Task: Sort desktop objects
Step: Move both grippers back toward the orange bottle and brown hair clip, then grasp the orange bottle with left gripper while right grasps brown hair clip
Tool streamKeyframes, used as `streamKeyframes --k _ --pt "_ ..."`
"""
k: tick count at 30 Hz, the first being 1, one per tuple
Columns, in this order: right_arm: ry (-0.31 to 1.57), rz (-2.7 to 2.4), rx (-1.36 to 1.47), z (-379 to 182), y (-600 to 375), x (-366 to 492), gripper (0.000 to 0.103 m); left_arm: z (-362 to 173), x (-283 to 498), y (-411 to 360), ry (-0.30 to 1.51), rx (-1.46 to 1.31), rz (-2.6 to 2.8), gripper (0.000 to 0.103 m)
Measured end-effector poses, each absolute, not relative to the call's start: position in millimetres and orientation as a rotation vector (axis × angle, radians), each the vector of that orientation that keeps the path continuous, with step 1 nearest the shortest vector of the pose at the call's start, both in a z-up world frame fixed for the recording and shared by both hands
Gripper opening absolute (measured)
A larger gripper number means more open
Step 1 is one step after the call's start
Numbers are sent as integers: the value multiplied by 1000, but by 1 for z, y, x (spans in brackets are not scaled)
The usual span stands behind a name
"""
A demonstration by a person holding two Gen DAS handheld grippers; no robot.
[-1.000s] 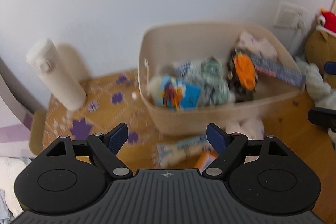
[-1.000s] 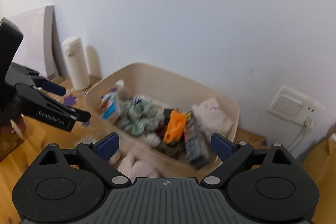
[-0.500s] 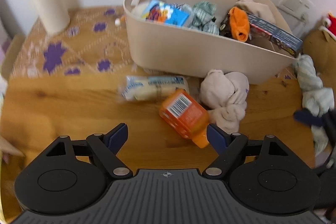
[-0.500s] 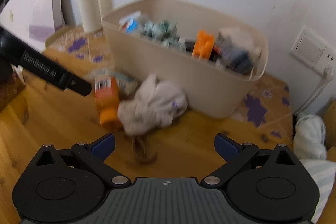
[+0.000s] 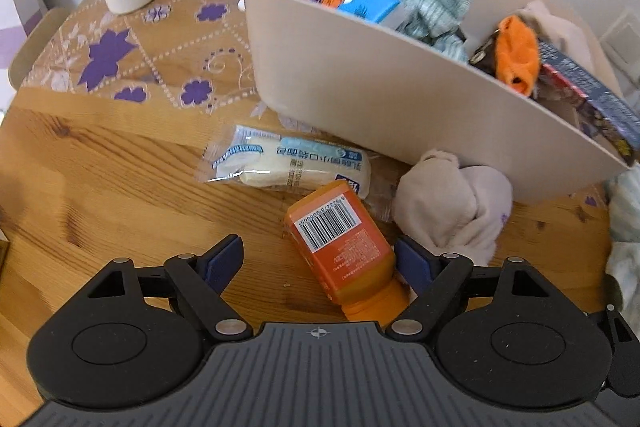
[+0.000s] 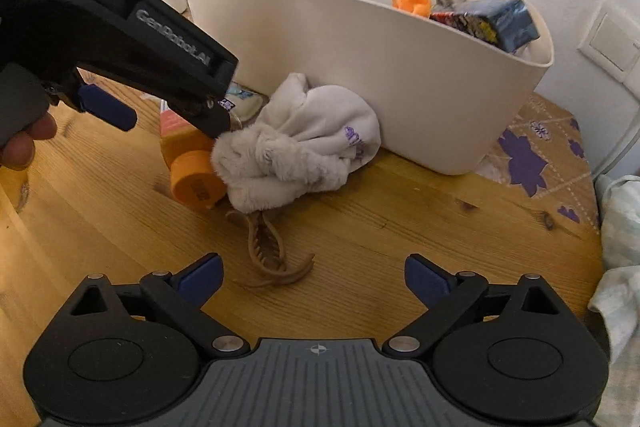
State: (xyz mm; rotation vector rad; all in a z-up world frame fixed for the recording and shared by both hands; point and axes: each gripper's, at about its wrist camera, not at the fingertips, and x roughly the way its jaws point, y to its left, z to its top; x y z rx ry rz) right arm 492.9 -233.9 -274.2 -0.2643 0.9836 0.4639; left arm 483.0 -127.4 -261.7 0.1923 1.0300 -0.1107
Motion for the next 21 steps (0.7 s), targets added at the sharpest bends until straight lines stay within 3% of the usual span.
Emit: streamKeyframes --k 11,14,17,19,21 --pt "941 489 -294 -284 -222 493 86 -281 490 -116 1069 267 -120 83" --pt "936 497 -299 -286 -219 495 76 -280 489 -116 1044 309 -150 67" --pt "930 509 -281 -283 -218 496 54 -278 488 -119 1022 362 -203 41" --pt "937 529 -274 -282 -216 495 37 -277 489 -118 1025 377 -226 39" --pt "936 529 -291 -281 -213 493 35 -276 490 -114 1034 361 -238 39"
